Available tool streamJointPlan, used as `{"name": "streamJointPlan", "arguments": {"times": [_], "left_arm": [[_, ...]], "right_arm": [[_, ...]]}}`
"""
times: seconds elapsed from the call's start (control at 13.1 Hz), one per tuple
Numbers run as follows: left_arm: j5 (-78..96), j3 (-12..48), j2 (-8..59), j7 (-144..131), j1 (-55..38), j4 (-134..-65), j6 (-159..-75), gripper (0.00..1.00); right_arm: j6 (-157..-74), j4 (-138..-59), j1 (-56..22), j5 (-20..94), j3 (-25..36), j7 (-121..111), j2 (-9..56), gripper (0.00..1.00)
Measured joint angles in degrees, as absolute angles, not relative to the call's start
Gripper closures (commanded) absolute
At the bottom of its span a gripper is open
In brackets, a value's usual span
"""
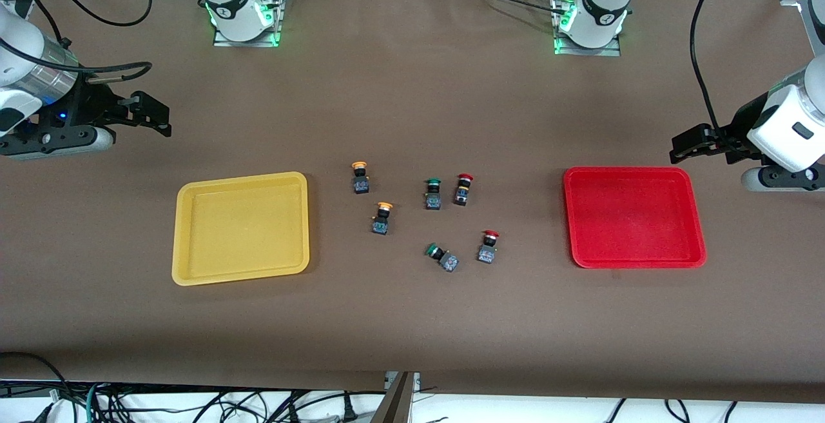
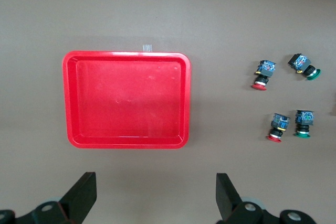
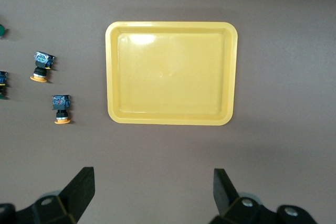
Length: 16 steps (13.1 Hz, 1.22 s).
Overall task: Place red and yellow buttons in trays
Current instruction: 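Move the left gripper toward the red-capped button switches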
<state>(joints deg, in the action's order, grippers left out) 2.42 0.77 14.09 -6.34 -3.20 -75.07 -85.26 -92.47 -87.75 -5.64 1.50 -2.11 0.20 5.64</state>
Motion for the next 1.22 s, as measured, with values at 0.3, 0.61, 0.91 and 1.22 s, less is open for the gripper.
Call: {"name": "streamJointPlan", "arguments": {"times": [0.3,0.61,0.91,1.22], "left_arm": [[2.42,0.78,14.11,-6.34,-3.23,-75.04,-85.19,0.0],[2.42,0.77,14.11,-6.34,-3.22,-75.02,-85.18,0.0],[2.42,0.85,14.57,-6.33,-3.53,-75.05,-85.13,0.0],[2.56,1.6,17.31,-6.98,-7.57,-75.11,-85.18,0.0]], "right_arm": [[-92.47,-87.75,-5.64,1.5,-2.11,0.2,5.64,0.0],[-92.47,-87.75,-5.65,1.5,-2.11,0.2,5.64,0.0],[-92.47,-87.75,-5.65,1.5,-2.11,0.2,5.64,0.0],[-92.47,-87.75,-5.65,1.5,-2.11,0.2,5.65,0.0]]}}
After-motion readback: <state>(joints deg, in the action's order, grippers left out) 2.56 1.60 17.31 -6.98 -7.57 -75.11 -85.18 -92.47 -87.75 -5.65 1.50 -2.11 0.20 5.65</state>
